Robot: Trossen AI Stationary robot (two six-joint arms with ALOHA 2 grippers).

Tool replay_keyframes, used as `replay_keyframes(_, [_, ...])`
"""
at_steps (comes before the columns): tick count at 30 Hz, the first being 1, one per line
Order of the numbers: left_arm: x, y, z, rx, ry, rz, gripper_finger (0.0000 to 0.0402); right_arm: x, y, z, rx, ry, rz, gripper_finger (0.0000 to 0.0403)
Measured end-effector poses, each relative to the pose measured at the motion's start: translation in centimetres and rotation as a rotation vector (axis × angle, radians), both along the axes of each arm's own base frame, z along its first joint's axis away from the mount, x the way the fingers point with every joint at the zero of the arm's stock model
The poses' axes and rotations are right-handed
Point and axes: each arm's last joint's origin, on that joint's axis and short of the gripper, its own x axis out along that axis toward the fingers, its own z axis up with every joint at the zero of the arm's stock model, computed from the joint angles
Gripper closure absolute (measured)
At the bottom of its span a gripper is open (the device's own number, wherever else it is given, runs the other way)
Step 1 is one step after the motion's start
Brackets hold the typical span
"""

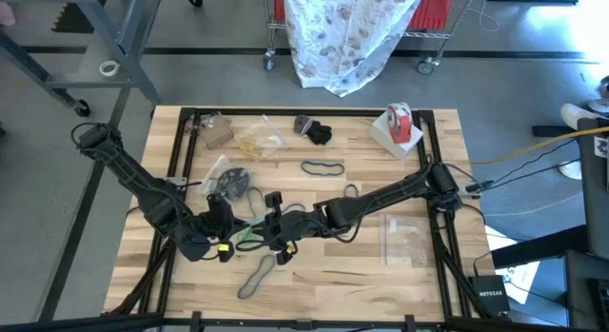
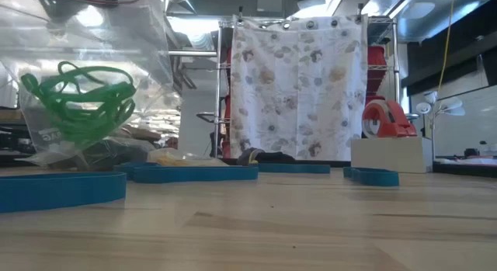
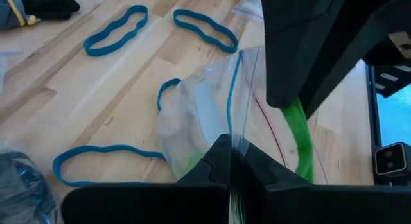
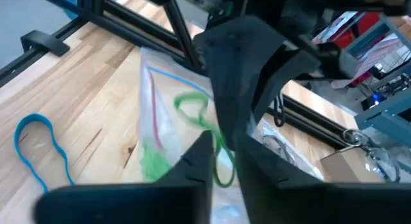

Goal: Sort rubber bands
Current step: Put the green rubber band into the transparent zip bag, then close the transparent zip bag

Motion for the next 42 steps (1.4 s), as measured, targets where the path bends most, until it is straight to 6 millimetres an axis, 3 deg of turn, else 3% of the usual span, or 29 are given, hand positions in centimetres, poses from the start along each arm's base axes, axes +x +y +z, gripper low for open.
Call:
replay_keyframes(4, [0.0, 0.0, 0.0, 0.004, 0.001, -0.002, 0.0402, -0.1, 0.0, 0.2, 0.000, -0.002, 0.002, 0.0297])
replay_keyframes(7, [0.0, 0.0, 0.0, 0.006, 0.002, -0.004, 0.0402, -0.3, 0.4, 1.8, 0.010, -0.017, -0.004, 0.0271])
replay_keyframes(13, [-0.2, -0.2, 0.0, 0.021, 0.008, -0.030, 0.0402, -1.5, 0.4, 5.0, 0.021, 0.112, -0.051, 0.0259])
replay_keyframes(19, [-0.5, -0.9, 0.0, 0.009, 0.007, -0.075, 0.0402, -2.1, 0.3, 3.9, 0.139, 0.284, -0.020, 0.0271])
replay_keyframes(26, [-0.6, -1.6, 0.5, 0.010, -0.036, -0.130, 0.0402, -0.5, 1.0, 2.6, 0.218, 0.156, 0.026, 0.0285])
replay_keyframes(32, [-0.5, -1.6, 0.6, 0.004, -0.043, -0.134, 0.0402, -0.2, 1.0, 2.8, 0.225, 0.099, 0.037, 0.0290])
replay_keyframes(42, [-0.5, -1.7, 0.6, 0.006, -0.049, -0.139, 0.0402, 0.2, 0.8, 1.4, 0.200, 0.149, 0.021, 0.0397])
